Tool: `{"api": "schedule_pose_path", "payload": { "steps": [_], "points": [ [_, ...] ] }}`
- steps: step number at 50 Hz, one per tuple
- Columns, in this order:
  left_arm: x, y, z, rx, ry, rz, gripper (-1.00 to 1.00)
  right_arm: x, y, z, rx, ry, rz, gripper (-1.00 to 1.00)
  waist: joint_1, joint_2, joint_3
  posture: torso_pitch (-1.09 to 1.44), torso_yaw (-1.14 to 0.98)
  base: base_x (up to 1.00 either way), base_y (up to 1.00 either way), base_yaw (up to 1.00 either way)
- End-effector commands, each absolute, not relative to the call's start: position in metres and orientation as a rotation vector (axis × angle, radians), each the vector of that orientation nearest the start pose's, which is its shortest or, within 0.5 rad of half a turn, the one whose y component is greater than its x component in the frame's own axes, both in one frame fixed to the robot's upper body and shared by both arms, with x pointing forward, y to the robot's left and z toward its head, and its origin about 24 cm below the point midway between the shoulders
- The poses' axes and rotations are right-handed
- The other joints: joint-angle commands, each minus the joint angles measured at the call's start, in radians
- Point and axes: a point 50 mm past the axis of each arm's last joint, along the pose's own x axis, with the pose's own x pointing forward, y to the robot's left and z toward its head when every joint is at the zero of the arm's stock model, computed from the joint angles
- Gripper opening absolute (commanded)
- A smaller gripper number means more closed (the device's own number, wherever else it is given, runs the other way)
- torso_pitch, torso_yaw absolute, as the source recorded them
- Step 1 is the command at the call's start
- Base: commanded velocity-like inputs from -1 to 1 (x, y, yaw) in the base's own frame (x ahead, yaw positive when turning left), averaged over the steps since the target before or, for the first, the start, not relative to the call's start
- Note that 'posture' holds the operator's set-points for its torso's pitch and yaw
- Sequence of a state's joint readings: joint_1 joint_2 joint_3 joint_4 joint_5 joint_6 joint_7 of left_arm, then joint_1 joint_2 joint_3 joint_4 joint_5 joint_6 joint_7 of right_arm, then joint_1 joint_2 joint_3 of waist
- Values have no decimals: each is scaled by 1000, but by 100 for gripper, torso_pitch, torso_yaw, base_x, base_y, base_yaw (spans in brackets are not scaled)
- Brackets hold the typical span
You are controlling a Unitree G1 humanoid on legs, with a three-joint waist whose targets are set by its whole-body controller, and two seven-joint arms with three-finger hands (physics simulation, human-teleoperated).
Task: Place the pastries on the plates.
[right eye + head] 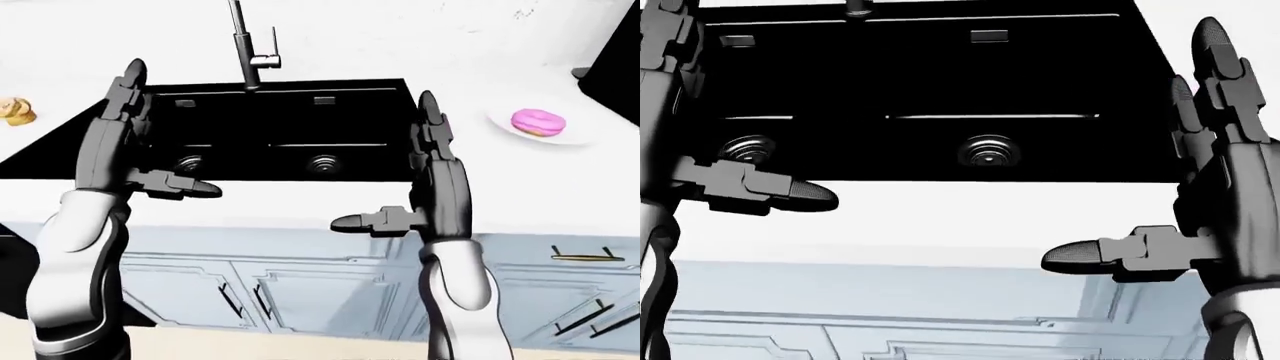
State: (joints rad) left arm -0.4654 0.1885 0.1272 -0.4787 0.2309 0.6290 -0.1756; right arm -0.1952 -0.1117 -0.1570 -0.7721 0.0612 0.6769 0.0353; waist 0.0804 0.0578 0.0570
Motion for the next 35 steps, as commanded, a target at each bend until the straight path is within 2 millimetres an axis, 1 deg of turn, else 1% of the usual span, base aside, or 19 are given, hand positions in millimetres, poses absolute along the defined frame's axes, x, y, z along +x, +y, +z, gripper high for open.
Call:
{"api": "schedule_pose_path", "payload": {
  "steps": [1, 4, 5, 6, 7, 11, 12, 13, 15, 16, 17, 18, 21, 24, 25, 27, 28, 31, 35],
  "points": [
    [281, 170, 239, 351, -404, 33, 100, 230, -176, 213, -81, -395, -46, 100, -7, -16, -11, 0, 18, 18, 88, 0],
    [281, 171, 240, 354, -405, 37, 100, 231, -175, 213, -80, -396, -44, 100, -7, -64, 9, 0, 18, 18, 88, 0],
    [281, 170, 241, 355, -406, 36, 100, 231, -175, 213, -79, -396, -43, 100, -8, -88, 9, 0, 18, 18, 88, 0],
    [281, 171, 242, 353, -409, 38, 100, 230, -175, 214, -78, -397, -44, 100, -15, -125, -5, 0, 18, 18, 87, 0],
    [282, 171, 242, 356, -408, 40, 100, 230, -175, 215, -76, -399, -43, 100, -25, -113, -3, 0, 18, 19, 87, 0],
    [281, 173, 243, 357, -410, 45, 100, 230, -176, 216, -73, -398, -48, 100, -15, -128, -31, 0, 18, 13, 85, 0],
    [280, 173, 243, 357, -411, 44, 100, 231, -175, 216, -71, -399, -48, 100, -13, -126, -29, 0, 18, 0, 55, 0],
    [280, 173, 243, 355, -411, 44, 100, 231, -175, 216, -75, -400, -46, 100, -13, -98, -37, 0, 18, 0, 36, 0],
    [280, 173, 242, 357, -410, 44, 100, 231, -175, 215, -83, -401, -45, 100, -12, -15, -41, 0, 18, 0, 38, 0],
    [280, 173, 242, 358, -409, 45, 100, 230, -174, 215, -84, -400, -44, 100, 1, 55, -56, 0, 18, 0, 63, 0],
    [280, 173, 241, 357, -408, 45, 100, 231, -175, 214, -84, -400, -44, 100, 4, 11, -48, 0, 18, 0, 70, 0],
    [280, 173, 241, 358, -408, 46, 100, 230, -175, 214, -85, -400, -44, 100, 15, 1, -32, 0, 18, 0, 70, 0],
    [280, 172, 241, 353, -409, 46, 100, 229, -175, 213, -84, -401, -43, 100, 16, -42, -28, 0, 18, 0, 71, 0],
    [280, 172, 241, 353, -409, 47, 100, 229, -175, 214, -84, -402, -44, 100, 11, -83, -6, 0, 18, 0, 71, 0],
    [280, 172, 241, 353, -408, 47, 100, 229, -175, 214, -84, -402, -43, 100, 9, -101, -3, 0, 18, 0, 71, 0],
    [279, 173, 241, 352, -409, 47, 100, 228, -175, 214, -84, -402, -44, 100, -11, -159, -21, 0, 18, 0, 71, 0],
    [279, 173, 241, 352, -409, 48, 100, 229, -175, 214, -85, -401, -44, 100, -13, -116, -15, 0, 18, 0, 71, 0],
    [279, 173, 242, 352, -411, 49, 100, 228, -175, 214, -85, -402, -43, 100, -20, -131, -40, 0, 18, 0, 70, 0],
    [279, 174, 242, 353, -412, 49, 100, 228, -176, 214, -85, -403, -46, 100, -21, -93, -30, 0, 18, 0, 71, 0]
  ]
}}
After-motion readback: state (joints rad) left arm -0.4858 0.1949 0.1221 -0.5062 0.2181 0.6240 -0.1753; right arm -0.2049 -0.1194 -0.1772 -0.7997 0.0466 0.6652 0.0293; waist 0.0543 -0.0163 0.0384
